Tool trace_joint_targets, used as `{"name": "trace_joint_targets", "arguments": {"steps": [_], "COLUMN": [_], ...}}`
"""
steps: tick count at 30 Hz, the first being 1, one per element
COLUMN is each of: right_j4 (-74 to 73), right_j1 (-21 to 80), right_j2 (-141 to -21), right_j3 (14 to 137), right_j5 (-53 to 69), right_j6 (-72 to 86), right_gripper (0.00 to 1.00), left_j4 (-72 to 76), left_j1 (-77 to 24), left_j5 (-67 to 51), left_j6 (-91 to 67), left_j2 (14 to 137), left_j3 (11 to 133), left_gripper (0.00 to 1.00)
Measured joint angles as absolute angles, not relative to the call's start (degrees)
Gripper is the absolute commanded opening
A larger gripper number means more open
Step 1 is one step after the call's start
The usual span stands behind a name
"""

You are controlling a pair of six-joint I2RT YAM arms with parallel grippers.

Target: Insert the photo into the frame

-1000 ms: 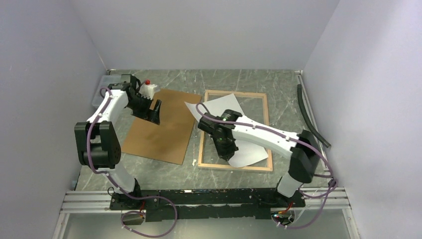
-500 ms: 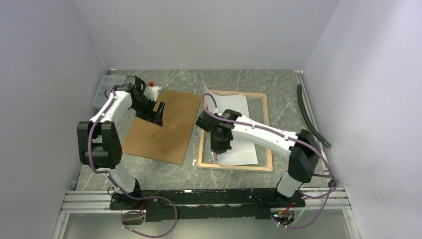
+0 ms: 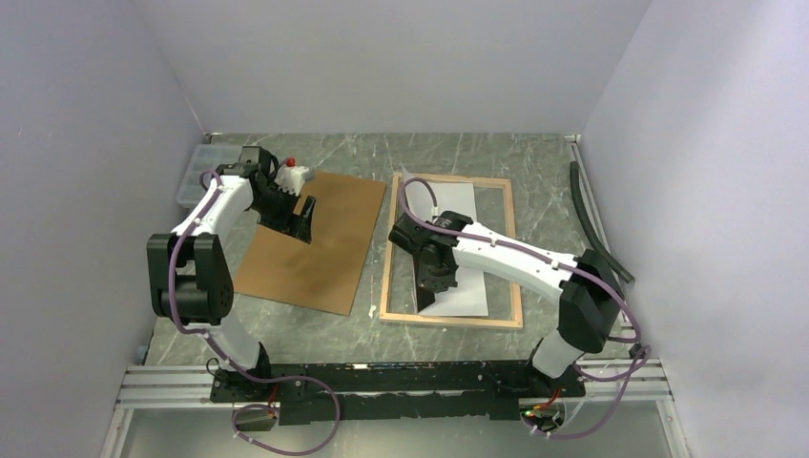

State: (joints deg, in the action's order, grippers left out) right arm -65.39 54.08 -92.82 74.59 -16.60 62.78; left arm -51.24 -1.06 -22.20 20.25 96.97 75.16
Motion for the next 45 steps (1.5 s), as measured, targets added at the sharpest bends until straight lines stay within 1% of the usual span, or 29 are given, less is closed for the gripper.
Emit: {"name": "trace_joint_targets", "arguments": {"steps": [5,11,15,19,22,27,31,37,40,45], "right_j4": [-65.54,-66.83,-71.83,-78.32,-81.03,-84.20,-85.76,-85.78,-85.58,-85.32], "right_j1": [54.19,54.22,54.15,52.95,48.69,37.23,34.26,34.04,35.18,40.36], "right_j2": [-90.08,-81.60,-76.86,-73.78,-69.47,-64.53,-68.07,-80.44,-86.87,-96.99], "right_j3": [73.69,73.01,76.40,81.21,81.80,82.76,86.74,94.85,96.86,96.44], "right_j5": [-16.88,-16.47,-18.83,-24.01,-26.85,-30.22,-31.51,-32.08,-32.10,-30.55], "right_j6": [64.23,66.00,67.29,68.12,67.48,62.35,56.27,46.52,42.65,39.00], "right_gripper": [0.00,0.00,0.00,0.00,0.00,0.00,0.00,0.00,0.00,0.00], "left_j4": [-51.24,-51.24,-51.24,-51.24,-51.29,-51.48,-51.68,-51.99,-52.12,-52.23], "left_j1": [-1.08,-1.08,-1.06,-1.06,-1.06,-1.06,-1.06,-1.06,-1.08,-1.08], "left_j5": [-22.13,-21.78,-21.61,-21.58,-21.61,-21.58,-21.56,-21.56,-21.52,-21.12], "left_j6": [20.25,20.27,20.27,20.27,20.27,20.27,20.27,20.25,20.27,20.27], "left_j2": [96.42,96.40,96.40,96.40,96.40,96.40,96.14,94.59,94.06,93.58], "left_j3": [75.16,75.16,75.16,75.16,75.20,75.35,75.92,75.99,75.99,75.99], "left_gripper": [0.88,0.88,0.88,0.88,0.87,0.88,0.88,0.88,0.88,0.88]}}
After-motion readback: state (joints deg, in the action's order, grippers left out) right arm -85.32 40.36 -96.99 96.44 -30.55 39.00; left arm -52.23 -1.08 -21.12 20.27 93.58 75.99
